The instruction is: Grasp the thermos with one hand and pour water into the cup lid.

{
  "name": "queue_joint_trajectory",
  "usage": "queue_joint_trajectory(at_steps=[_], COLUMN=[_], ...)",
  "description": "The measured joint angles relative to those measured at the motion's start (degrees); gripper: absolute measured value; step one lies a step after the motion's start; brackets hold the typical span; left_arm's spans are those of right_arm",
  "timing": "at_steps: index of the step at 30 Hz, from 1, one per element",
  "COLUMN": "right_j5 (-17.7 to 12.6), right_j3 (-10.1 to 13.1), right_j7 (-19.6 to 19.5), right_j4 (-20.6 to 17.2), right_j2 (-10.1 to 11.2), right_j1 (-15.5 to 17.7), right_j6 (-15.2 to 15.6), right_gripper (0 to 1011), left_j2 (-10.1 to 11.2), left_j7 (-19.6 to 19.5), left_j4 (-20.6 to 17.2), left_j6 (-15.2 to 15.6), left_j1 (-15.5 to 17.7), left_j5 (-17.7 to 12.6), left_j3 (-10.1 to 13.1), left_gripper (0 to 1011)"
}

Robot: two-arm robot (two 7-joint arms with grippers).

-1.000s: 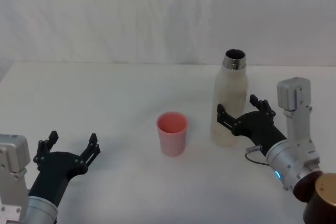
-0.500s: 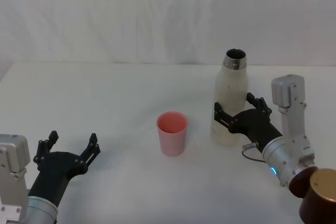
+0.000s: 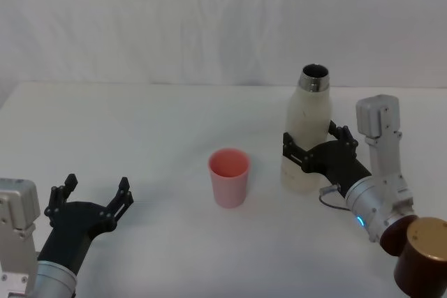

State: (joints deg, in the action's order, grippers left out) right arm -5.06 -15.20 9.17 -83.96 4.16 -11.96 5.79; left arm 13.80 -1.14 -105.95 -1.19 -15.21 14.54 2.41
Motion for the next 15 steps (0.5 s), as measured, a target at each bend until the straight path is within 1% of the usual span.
queue_joint_trajectory(at_steps=[8, 15], right_j5=[0.01, 0.01], right_j3=[0.24, 0.36], right_j7=[0.07, 0.11], right_j4=[1.31, 1.43], right_j2=[-0.10, -0.10], right_j1=[-1.07, -1.22], right_j6=[-0.27, -0.27], right_gripper=[1003, 1003], left_j2=[0.00, 0.00], left_j7=[0.00, 0.00], left_j4=[0.00, 0.00], left_j6=[0.00, 0.00], left_j1=[0.00, 0.00], left_j5=[0.00, 0.00], left_j3=[0.00, 0.00], left_gripper=[1001, 1001])
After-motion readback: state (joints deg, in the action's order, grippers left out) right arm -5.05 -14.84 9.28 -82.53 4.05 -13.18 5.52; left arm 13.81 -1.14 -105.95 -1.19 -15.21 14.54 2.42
